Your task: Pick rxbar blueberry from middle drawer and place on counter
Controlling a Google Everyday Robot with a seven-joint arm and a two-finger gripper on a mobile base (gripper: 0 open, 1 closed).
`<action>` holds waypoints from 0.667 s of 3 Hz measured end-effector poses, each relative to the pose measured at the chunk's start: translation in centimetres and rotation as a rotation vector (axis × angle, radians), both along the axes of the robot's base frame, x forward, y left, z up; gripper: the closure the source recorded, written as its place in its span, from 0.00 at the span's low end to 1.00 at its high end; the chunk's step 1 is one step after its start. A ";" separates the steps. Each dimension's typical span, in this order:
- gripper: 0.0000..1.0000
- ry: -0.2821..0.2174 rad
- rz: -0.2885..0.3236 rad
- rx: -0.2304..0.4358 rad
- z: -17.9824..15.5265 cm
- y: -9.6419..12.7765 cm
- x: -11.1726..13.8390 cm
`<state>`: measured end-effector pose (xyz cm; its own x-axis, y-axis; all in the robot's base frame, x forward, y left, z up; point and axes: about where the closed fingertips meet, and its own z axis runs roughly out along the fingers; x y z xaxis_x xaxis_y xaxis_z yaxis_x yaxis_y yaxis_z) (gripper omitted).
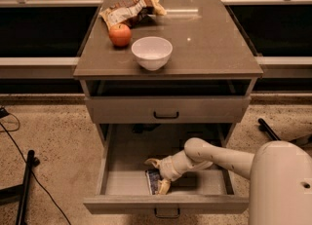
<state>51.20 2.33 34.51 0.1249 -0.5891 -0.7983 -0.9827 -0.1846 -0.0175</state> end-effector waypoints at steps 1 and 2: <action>0.55 0.007 -0.006 0.013 0.2 -0.3 0.0; 0.76 0.007 -0.006 0.013 0.7 -0.3 0.0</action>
Offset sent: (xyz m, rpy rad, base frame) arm 0.0069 -0.0322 0.0111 0.1853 0.0133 -0.1045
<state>51.21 2.02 35.23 0.1160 -0.5793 -0.8068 -0.9838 -0.1785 -0.0133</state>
